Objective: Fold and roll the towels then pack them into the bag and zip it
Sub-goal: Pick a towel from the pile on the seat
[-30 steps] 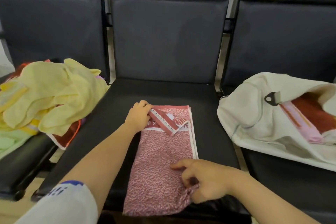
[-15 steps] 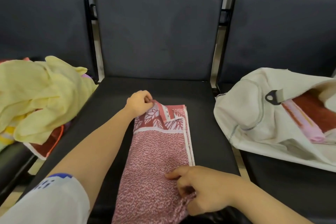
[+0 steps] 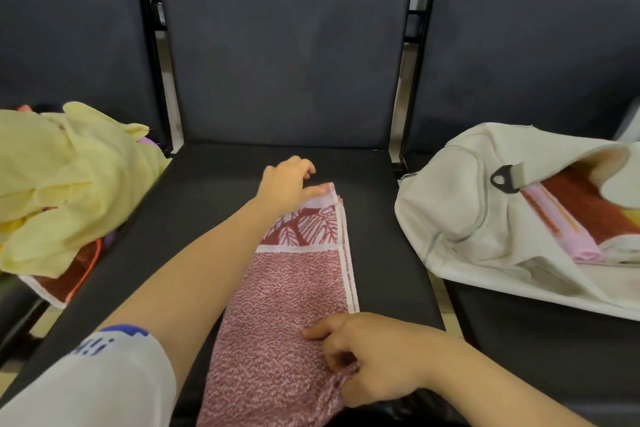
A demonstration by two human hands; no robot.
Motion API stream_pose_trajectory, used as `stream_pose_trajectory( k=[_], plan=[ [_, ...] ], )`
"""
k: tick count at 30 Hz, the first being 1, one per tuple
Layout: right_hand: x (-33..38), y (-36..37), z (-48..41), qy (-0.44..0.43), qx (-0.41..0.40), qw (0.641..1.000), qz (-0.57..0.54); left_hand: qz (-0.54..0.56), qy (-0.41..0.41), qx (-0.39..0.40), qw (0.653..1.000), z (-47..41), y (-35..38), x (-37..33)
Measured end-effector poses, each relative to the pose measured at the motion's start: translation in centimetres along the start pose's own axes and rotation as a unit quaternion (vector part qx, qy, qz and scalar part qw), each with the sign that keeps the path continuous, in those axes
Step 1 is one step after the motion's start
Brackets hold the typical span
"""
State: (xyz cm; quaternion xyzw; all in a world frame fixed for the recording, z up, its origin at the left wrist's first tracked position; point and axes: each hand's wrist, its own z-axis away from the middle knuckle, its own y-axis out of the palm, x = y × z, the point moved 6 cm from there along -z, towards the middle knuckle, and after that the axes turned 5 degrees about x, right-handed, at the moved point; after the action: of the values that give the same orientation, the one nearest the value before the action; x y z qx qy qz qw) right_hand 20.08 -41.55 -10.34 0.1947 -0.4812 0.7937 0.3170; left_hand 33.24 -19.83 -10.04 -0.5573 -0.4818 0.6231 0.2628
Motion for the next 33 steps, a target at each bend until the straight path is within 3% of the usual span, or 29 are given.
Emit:
stream_pose_trajectory(
  k=[4,8,10,15,19,23,26,28,30,33],
  plan=[
    [0.1,-0.1,0.1,-0.005,-0.004,1.0,0.015,-0.025,0.0,-0.038,0.999,1.7,-1.4,5.0],
    [0.2,0.1,0.1,-0.004,-0.001,1.0,0.022,-0.117,0.049,0.048,0.991,4.9,-0.9,9.7],
    [0.2,0.1,0.1,-0.001,0.0,1.0,0.021,-0.125,0.037,0.044,0.99,5.6,-0.6,10.8],
    [0.2,0.0,0.1,0.01,0.003,1.0,0.016,0.105,-0.045,-0.088,0.99,5.3,-1.2,10.2],
    [0.0,0.1,0.1,0.013,0.003,1.0,0.014,0.346,-0.146,-0.054,0.925,4.6,-1.1,10.5],
    [0.0,0.0,0.1,0.012,0.007,1.0,0.007,0.427,-0.186,-0.028,0.884,3.9,-2.3,10.1],
    [0.0,0.0,0.1,0.013,0.009,1.0,0.008,0.353,-0.184,-0.017,0.917,2.7,-3.4,10.2],
    [-0.1,-0.1,0.1,0.017,0.011,1.0,0.012,0.147,-0.171,0.031,0.974,1.9,-3.4,10.4],
    [-0.1,-0.1,0.1,0.018,0.013,1.0,0.013,-0.044,-0.124,0.036,0.991,1.7,-3.0,9.5],
    [-0.1,-0.1,0.1,0.014,0.016,1.0,0.014,-0.066,-0.05,0.053,0.995,1.9,-1.4,6.5]
  ],
)
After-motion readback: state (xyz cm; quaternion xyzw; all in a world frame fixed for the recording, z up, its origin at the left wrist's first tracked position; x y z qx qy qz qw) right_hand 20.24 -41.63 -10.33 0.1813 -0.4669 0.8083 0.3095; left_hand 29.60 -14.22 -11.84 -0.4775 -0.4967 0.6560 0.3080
